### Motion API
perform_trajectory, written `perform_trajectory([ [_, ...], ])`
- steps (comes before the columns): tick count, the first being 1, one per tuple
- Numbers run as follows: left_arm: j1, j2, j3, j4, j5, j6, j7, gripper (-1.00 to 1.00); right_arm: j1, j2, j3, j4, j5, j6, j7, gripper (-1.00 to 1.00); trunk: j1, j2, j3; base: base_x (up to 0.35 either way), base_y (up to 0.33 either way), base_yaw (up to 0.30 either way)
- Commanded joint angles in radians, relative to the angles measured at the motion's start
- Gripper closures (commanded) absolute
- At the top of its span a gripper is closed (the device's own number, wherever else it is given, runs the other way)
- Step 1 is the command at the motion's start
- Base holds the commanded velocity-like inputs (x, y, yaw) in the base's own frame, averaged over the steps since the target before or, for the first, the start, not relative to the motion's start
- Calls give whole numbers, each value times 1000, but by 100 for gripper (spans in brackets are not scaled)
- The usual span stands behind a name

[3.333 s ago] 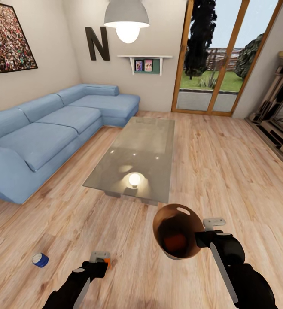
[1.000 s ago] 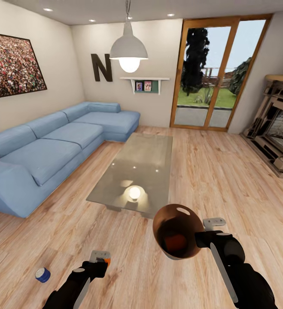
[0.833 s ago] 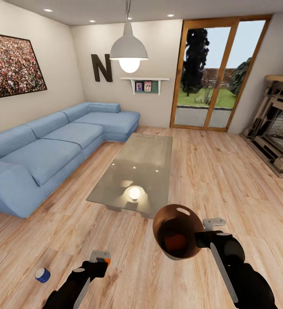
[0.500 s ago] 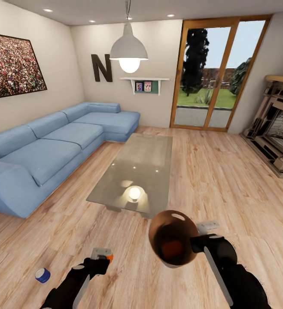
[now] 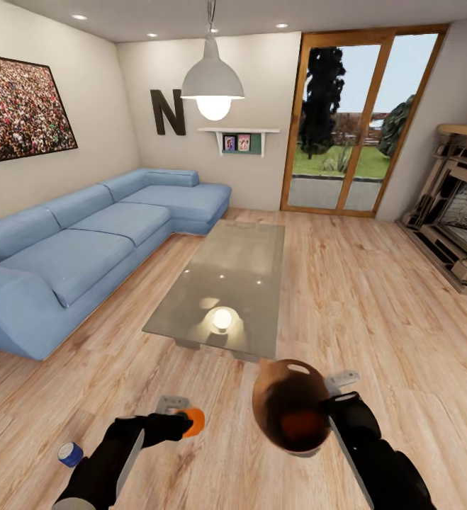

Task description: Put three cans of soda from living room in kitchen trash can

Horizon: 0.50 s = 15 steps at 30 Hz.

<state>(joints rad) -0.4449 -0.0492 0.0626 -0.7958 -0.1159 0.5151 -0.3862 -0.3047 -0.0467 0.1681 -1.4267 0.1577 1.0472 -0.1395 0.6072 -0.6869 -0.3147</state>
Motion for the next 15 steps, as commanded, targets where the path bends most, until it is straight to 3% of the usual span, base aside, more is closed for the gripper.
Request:
perform_trajectory([
  [1,0,0,1,-4,-1,21,-12,100,-1,0,1,7,9,0,1,100,0,0,0,0,0,0],
  [8,0,5,2,-34,-3,142,-132,100,-1,5,7,63,81,0,1,100,0,0,0,0,0,0],
  [11,0,7,2,-53,-5,189,-201,100,-1,6,39,81,114,0,1,100,0,0,0,0,0,0],
  [15,0,11,2,-72,-3,229,-250,100,-1,7,60,92,127,0,0,100,0,0,0,0,0,0],
])
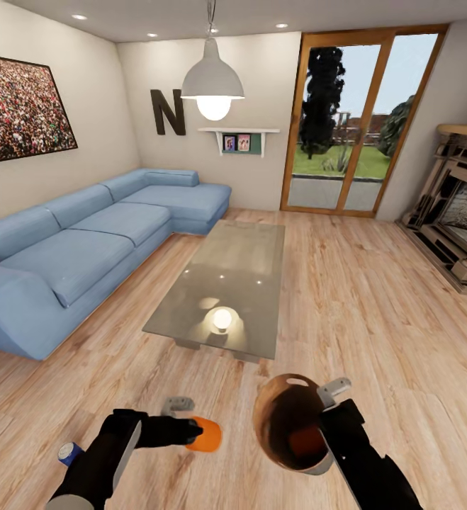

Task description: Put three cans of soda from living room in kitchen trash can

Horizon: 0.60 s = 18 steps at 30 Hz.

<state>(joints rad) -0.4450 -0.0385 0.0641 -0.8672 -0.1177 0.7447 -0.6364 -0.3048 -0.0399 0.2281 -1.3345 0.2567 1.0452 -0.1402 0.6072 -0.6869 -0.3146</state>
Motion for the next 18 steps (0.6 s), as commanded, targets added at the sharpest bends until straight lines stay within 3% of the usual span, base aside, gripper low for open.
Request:
perform_trajectory([
  [1,0,3,0,-8,-1,15,-17,100,0,0,2,1,29,2,1,100,0,0,0,0,0,0],
  [5,0,21,0,-34,-2,55,-157,100,0,0,6,3,31,2,0,100,0,0,0,0,0,0],
  [10,0,63,0,-58,-2,67,-344,100,0,0,7,4,31,2,-26,100,0,0,0,0,0,0],
  [18,0,78,0,-65,-1,77,-391,100,0,0,8,4,30,2,-39,100,0,0,0,0,0,0],
])
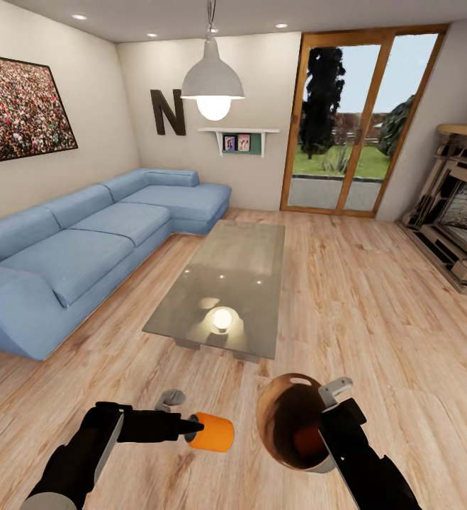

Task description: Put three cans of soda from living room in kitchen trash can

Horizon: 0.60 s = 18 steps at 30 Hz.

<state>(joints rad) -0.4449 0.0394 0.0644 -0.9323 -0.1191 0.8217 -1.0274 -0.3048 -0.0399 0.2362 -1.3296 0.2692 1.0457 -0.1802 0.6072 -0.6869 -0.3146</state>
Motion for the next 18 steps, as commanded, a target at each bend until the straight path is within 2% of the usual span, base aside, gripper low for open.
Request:
perform_trajectory([
  [1,0,1,0,-1,-1,3,-1,100,0,0,0,0,18,2,1,100,0,0,0,0,0,0],
  [6,0,7,0,-1,-4,5,-2,100,0,0,-1,0,18,2,0,100,0,0,0,0,0,0],
  [12,0,32,0,-2,2,11,-17,100,0,-1,0,0,19,2,-1,100,0,0,0,0,0,0],
  [14,0,41,0,-2,1,14,-61,100,0,-2,1,0,19,2,-1,100,0,0,0,0,0,0],
  [18,0,65,0,-2,0,17,-190,100,0,-3,1,0,19,2,-1,100,0,0,0,0,0,0],
])
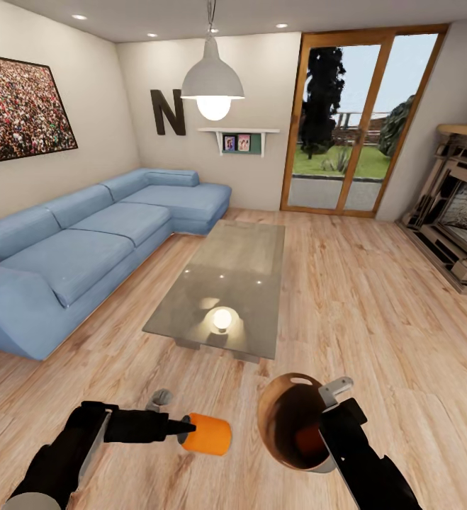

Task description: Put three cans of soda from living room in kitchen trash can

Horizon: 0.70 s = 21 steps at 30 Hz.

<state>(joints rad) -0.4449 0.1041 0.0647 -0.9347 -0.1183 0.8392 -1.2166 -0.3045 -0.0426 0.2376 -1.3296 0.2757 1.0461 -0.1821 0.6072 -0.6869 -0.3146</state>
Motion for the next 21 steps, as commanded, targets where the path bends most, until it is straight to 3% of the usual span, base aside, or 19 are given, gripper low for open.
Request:
perform_trajectory([
  [1,0,10,0,0,-1,-1,-44,100,0,0,0,0,15,1,1,100,0,0,0,0,0,0],
  [4,0,29,1,-1,-2,0,-165,100,0,1,0,0,35,1,0,100,0,0,0,0,0,0],
  [7,0,35,1,-1,-2,1,-217,100,-1,2,-1,0,48,1,0,100,0,0,0,0,0,0],
  [14,0,35,0,-6,2,3,-251,100,-1,3,-1,47,60,-23,0,100,0,0,0,0,0,0],
  [21,0,33,-2,-139,3,69,-281,100,-1,3,-1,68,61,-50,1,100,0,0,0,0,0,0],
])
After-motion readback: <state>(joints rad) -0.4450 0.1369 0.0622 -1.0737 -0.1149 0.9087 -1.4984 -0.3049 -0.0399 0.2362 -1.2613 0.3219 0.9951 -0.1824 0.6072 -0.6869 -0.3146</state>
